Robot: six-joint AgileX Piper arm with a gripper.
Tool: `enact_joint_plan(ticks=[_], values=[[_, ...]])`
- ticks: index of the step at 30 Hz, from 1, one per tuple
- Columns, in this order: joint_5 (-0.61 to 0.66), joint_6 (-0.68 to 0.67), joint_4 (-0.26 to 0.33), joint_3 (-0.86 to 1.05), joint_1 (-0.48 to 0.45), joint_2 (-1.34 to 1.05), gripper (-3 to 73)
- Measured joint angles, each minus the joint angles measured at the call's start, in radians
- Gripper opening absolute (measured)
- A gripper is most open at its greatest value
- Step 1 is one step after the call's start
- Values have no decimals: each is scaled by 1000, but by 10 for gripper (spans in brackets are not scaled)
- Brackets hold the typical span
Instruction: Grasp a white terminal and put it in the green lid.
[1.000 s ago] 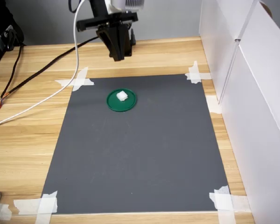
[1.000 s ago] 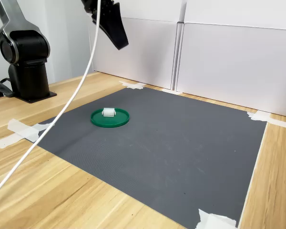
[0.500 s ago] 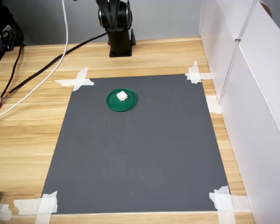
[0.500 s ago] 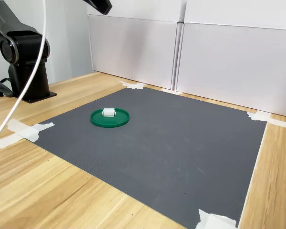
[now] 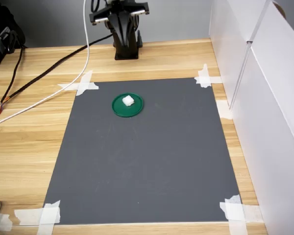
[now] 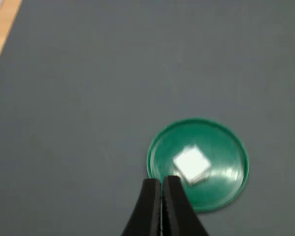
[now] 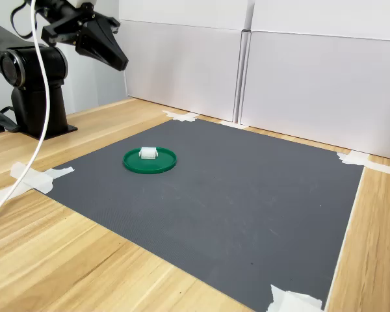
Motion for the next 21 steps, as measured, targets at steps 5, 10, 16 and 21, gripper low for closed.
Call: enact_joint_plan(ticks=[5,10,16,21], values=[[-16,0,0,43,0,-74,-19],[-20,0,-1,43,0,-105,-20],[-87,0,-16,92,0,-115,-20],[-131,0,-16,166,0,-115,-20]])
